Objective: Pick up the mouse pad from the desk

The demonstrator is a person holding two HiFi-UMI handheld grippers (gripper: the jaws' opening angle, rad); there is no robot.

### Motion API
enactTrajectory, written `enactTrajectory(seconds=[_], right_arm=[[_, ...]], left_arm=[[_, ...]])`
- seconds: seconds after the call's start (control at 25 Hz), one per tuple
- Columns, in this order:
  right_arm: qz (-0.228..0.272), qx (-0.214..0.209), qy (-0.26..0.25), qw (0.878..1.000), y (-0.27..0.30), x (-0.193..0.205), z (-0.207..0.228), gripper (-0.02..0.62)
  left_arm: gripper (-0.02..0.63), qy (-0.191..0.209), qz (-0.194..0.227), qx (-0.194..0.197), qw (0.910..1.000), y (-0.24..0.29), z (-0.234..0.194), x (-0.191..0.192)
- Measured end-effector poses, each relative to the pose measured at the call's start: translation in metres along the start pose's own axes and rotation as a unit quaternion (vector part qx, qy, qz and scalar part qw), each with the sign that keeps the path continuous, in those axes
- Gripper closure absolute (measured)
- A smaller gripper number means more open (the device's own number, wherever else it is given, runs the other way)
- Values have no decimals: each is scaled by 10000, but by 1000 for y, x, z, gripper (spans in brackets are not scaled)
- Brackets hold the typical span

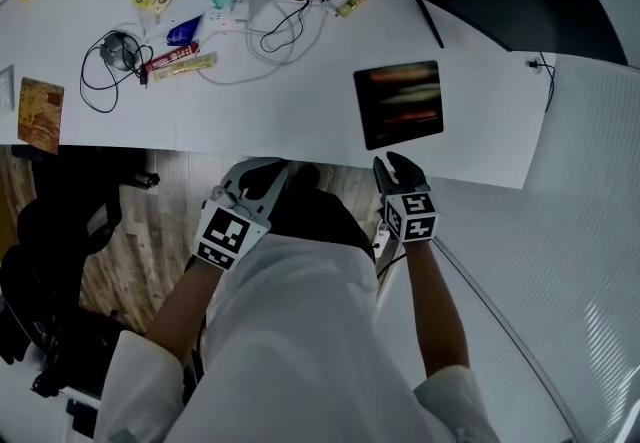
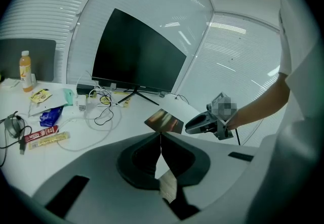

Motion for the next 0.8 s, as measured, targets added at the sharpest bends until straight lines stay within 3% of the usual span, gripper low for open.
enactTrajectory(seconds=[0.48,0.8], right_arm=[[-448,-5,-985,9941,41,4,-7,420],[-794,25,-1402,9869,68,25,4,349]], left_arm=[[588,-255,24,-86,9996,2,-18,6],[588,-470,110,-277,9984,4,-22,11]])
Point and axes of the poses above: the fingertips, and each gripper's own axes: y forward along the fingers, z to its right, x out of its underside, the point moved 1 cm from there along -y, backward along the fingers, and after that the axes turned 11 degrees about x, right-handed, at the moved point
